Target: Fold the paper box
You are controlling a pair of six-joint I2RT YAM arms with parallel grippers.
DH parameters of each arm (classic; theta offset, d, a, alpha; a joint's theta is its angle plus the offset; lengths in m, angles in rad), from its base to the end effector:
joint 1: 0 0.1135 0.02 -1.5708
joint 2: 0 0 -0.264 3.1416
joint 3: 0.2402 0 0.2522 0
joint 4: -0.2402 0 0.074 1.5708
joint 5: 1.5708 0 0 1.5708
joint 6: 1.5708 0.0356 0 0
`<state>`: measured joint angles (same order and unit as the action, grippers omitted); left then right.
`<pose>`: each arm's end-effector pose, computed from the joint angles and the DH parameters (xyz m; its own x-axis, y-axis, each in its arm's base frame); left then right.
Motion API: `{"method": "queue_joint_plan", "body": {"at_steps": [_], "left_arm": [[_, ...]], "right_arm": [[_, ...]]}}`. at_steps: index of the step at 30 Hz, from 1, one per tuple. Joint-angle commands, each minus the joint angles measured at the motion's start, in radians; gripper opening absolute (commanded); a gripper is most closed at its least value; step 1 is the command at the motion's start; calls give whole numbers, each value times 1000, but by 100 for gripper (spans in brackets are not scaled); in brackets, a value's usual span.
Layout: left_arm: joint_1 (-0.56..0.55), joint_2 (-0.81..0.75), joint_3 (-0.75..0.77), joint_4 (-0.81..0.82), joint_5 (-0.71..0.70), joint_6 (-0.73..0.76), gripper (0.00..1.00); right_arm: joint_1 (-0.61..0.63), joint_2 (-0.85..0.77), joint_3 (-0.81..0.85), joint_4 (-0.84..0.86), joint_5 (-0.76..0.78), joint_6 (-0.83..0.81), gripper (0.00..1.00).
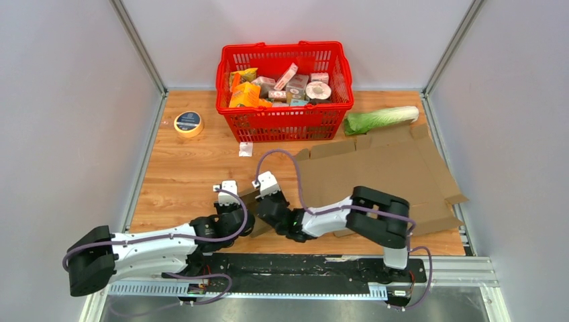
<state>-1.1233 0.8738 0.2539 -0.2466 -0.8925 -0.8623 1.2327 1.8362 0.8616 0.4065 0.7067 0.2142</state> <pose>0.0887 -0.1207 0.1490 -0.4785 -0.1043 -0.8719 -0.0242 0.9941 -0.1056 0.1418 0.3335 0.1449 -0.2883 -0.3326 -0.8979 -0.4857 0.8589 -0.1622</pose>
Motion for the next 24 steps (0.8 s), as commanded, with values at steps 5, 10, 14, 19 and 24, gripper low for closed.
{"method": "queue_joint_plan", "body": {"at_steps": [5,10,14,19,24], "left_arm": [[-7,30,59,-39,-2,-250,0],[-6,27,42,-37,6,-279,0],[-6,4,30,-66,1,-300,0],[-7,-36,1,-88,-19,-325,0],[-7,-65,7,-132,-17,-322,0]], "right_arm": [[145,146,142,-46,431,254,0],[123,37,27,103,315,127,0],[111,-135,-96,51,176,111,24],[64,-407,-234,-129,-13,149,70],[-27,-517,-245,-303,-375,181,74]]}}
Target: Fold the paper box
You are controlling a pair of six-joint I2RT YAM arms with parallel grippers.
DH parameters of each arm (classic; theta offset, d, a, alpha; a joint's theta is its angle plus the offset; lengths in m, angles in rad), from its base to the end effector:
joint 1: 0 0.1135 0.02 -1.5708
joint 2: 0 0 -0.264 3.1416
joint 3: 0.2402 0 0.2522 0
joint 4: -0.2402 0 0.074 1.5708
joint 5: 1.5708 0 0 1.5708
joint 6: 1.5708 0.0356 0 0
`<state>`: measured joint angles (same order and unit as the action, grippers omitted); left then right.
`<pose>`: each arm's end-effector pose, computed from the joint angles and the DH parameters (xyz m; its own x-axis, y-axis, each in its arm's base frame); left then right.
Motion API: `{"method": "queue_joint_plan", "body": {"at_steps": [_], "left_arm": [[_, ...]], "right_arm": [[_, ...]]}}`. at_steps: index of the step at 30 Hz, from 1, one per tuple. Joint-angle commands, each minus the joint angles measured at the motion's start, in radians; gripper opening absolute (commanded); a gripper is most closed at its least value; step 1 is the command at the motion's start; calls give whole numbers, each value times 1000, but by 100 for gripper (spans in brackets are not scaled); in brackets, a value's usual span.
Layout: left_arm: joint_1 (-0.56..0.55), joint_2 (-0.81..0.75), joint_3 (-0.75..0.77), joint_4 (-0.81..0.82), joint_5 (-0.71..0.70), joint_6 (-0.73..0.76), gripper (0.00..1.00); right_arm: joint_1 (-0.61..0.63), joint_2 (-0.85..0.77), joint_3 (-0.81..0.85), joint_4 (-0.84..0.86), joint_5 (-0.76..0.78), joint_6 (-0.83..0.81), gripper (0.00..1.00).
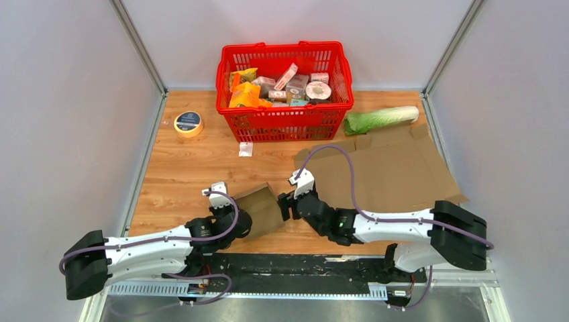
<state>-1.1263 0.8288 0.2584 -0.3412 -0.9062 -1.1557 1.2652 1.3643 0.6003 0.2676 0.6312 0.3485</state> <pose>0.0850 -0.1134 0.1505 -0.4569 -0.3532 -0.8164 -0.1701 0.9356 -0.3095 0.1027 0.2556 0.1968 -0.3443 -0.1750 -0.9224 -0.5280 0.8485 0.0361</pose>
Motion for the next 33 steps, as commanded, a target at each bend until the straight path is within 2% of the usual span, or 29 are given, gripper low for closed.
{"method": "queue_joint_plan", "body": {"at_steps": [1,3,4,5,11,14,16,17,18,19,22,24,25,27,29,31,33], "left_arm": [[-4,-22,7,-47,-3,-27,0],[-4,-36,21,-71,3,-30,0],[-4,-39,24,-74,6,-32,0],[-4,-43,25,-76,9,-38,0],[-4,-37,51,-110,27,-84,0],[-4,-31,77,-156,35,-105,0],[-4,-33,94,-173,49,-107,1],[-4,-39,96,-176,55,-104,5],[-4,-43,97,-168,75,-92,11],[-4,-49,100,-159,96,-37,32],[-4,-112,119,-174,225,89,58],[-4,-221,133,-226,364,166,61],[-3,-265,157,-260,403,200,72],[-3,-396,198,-378,499,249,72],[-4,-474,274,-418,573,355,72],[-4,-458,368,-429,680,460,67],[-10,-334,436,-432,765,540,64]], "right_arm": [[-91,-30,50,-230,-361,76,75],[-193,-5,136,-403,-513,194,75],[-228,15,145,-415,-598,220,77],[-274,24,150,-404,-787,249,78],[-286,133,187,-331,-973,452,77],[-286,196,210,-323,-1051,522,69],[-290,219,216,-334,-1068,573,60],[-293,223,210,-327,-1100,621,58],[-297,228,207,-318,-1117,642,52],[-302,229,207,-332,-1122,653,48],[-345,231,196,-372,-1122,688,28],[-381,245,202,-387,-1179,687,18],[-389,255,205,-395,-1195,687,17],[-400,260,229,-441,-1216,669,14],[-405,263,259,-485,-1223,655,14],[-415,268,277,-525,-1232,674,17],[-431,278,288,-547,-1260,696,21]]}}
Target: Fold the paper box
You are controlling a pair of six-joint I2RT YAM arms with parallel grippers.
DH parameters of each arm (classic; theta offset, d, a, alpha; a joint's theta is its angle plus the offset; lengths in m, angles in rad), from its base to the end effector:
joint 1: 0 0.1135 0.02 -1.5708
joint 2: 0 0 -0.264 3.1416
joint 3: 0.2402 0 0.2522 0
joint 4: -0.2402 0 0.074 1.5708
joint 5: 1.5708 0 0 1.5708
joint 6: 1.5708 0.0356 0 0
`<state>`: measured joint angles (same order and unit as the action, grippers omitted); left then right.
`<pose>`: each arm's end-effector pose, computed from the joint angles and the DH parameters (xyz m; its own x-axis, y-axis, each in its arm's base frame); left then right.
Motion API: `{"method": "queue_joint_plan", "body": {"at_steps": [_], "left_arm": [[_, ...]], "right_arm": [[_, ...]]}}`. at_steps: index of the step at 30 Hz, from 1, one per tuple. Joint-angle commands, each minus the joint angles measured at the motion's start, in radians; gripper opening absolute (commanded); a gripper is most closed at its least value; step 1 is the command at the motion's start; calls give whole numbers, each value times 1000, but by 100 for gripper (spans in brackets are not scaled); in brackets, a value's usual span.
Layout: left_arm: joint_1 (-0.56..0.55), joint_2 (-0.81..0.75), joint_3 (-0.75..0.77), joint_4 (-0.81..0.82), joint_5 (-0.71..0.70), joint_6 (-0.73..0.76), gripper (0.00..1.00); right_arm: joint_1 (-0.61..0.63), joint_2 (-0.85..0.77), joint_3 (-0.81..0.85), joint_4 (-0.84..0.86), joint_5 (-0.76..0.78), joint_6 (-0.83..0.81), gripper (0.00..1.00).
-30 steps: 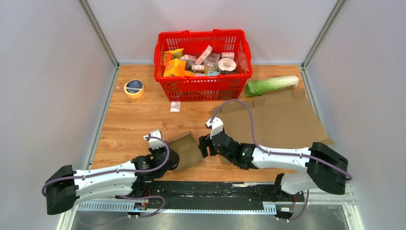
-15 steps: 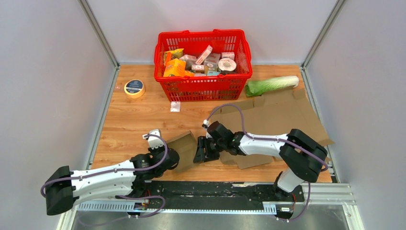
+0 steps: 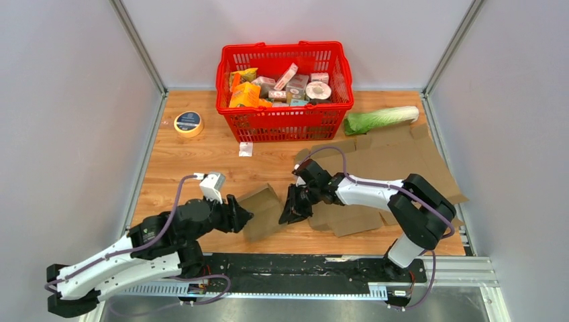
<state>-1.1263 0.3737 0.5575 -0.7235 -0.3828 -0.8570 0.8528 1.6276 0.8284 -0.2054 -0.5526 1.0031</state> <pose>0.0532 -0.0809 0.2586 -0.6736 -0.2164 -0.7067 0.2911 0.8012 -0.5228 0.1864 0.2418 0.1553 -0.9952 -0.0484 0.0851 0.0239 0.7230 0.6905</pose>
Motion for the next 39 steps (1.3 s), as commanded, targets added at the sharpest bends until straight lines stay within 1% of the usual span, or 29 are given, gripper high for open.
{"method": "queue_joint_plan", "body": {"at_steps": [1,2,3,4,5,6,7,8,10,14,17,18,20,21,24,26,29,32,33,35,36,38,39], "left_arm": [[-23,176,198,-53,242,310,61],[-47,286,231,-77,226,344,61],[-117,339,261,-82,150,381,61],[-166,387,306,-83,93,454,61],[-203,474,317,-73,34,488,62],[-233,517,324,-62,-49,524,63],[-271,553,337,-51,-76,580,64],[-280,611,335,-12,-94,605,65],[-290,651,323,35,-105,668,67],[-291,715,311,90,-151,720,69],[-291,752,314,99,-134,743,70],[-290,761,311,110,-90,748,69],[-287,790,306,127,-64,745,69],[-282,797,305,136,-10,747,69],[-254,801,280,170,56,719,69],[-230,803,256,193,70,696,69],[-208,820,245,197,44,687,68],[-198,841,240,228,41,682,61],[-190,852,242,225,44,679,53],[-162,876,248,222,50,674,44],[-156,883,248,222,58,673,36],[-141,880,242,231,68,670,29],[-136,872,239,230,74,665,22]], "right_arm": [[-24,18,72,-81,-85,55,22],[-34,20,78,-91,-99,63,22],[-41,23,81,-92,-107,69,22],[-47,23,83,-92,-116,78,22],[-58,25,84,-94,-136,98,22],[-63,25,84,-89,-147,109,22],[-67,26,86,-88,-159,114,22],[-70,28,92,-97,-170,117,22],[-74,28,90,-100,-173,124,21],[-75,23,87,-104,-175,132,20],[-75,18,75,-86,-176,149,20],[-75,15,72,-77,-175,158,19],[-75,11,67,-74,-175,164,19],[-75,5,67,-78,-172,163,20],[-75,-6,66,-81,-159,164,20],[-75,-11,61,-71,-161,172,20],[-75,-21,54,-62,-161,178,20],[-75,-37,45,-37,-168,192,21],[-75,-41,46,-34,-168,192,22],[-77,-54,41,-25,-168,198,23],[-80,-55,40,-22,-170,196,24],[-96,-60,35,-14,-179,192,27],[-109,-61,29,-9,-185,168,34]]}}
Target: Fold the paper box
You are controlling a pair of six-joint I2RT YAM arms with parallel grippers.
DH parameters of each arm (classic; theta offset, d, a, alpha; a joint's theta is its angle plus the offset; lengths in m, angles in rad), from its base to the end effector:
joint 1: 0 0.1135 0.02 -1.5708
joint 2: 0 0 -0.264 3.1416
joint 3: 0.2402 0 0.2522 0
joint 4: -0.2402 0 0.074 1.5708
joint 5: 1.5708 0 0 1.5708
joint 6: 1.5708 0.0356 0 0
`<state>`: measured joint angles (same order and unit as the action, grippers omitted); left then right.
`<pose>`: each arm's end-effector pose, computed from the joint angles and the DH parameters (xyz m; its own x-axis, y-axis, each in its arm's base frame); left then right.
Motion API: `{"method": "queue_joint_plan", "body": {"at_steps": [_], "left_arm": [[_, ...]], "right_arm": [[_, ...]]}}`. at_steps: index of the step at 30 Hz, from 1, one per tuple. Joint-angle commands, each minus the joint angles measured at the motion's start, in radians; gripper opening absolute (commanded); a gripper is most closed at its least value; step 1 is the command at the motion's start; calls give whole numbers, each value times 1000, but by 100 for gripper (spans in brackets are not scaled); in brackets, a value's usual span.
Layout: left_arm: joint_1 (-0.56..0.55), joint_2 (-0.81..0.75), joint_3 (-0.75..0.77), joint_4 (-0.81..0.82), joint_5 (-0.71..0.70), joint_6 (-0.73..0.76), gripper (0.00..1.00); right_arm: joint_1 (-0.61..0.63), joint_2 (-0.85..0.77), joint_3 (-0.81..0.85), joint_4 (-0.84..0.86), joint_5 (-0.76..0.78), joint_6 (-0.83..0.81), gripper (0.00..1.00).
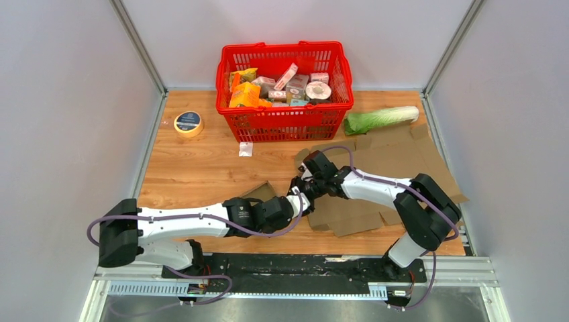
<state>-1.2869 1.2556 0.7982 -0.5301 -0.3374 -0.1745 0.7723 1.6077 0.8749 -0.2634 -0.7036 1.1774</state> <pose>0.0796 -0.2306 0.2203 -0.3786 0.7128 -0.5904 0.8012 0.5718 0.1765 0.2038 0.2307 0.1731 -0.9545 0.0533 0.2932 0.2548 0.6563 0.7102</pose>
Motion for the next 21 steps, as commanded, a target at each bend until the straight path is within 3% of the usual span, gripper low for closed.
{"method": "queue_joint_plan", "body": {"at_steps": [1,2,3,5,6,9,13,15,16,17,19,21], "left_arm": [[29,-30,-5,36,35,-22,19],[49,-44,-5,30,53,-29,15],[60,-57,-5,25,54,-64,11],[107,-110,-17,31,73,-115,8],[122,-126,-27,36,75,-178,0],[187,-185,-2,4,37,-331,0],[285,-226,88,-167,-67,-615,0],[328,-229,134,-221,-103,-791,0],[362,-237,139,-257,-109,-853,0],[377,-243,142,-264,-104,-909,0],[426,-266,133,-303,-101,-1075,0],[449,-274,131,-332,-118,-1195,0]], "right_arm": [[-45,-48,-19,53,-39,-27,41],[-89,-58,-22,55,-42,-53,47],[-112,-98,-21,55,-30,-82,68],[-174,-161,-8,-24,85,-212,87],[-186,-213,-1,-48,125,-258,100],[-196,-306,4,-85,263,-428,100],[-127,-371,-94,70,364,-574,100],[17,-387,-109,114,459,-700,100],[78,-397,-111,128,612,-746,100],[216,-405,-123,168,700,-824,100],[335,-423,-154,225,981,-904,100],[423,-474,-248,381,1049,-955,100]]}}
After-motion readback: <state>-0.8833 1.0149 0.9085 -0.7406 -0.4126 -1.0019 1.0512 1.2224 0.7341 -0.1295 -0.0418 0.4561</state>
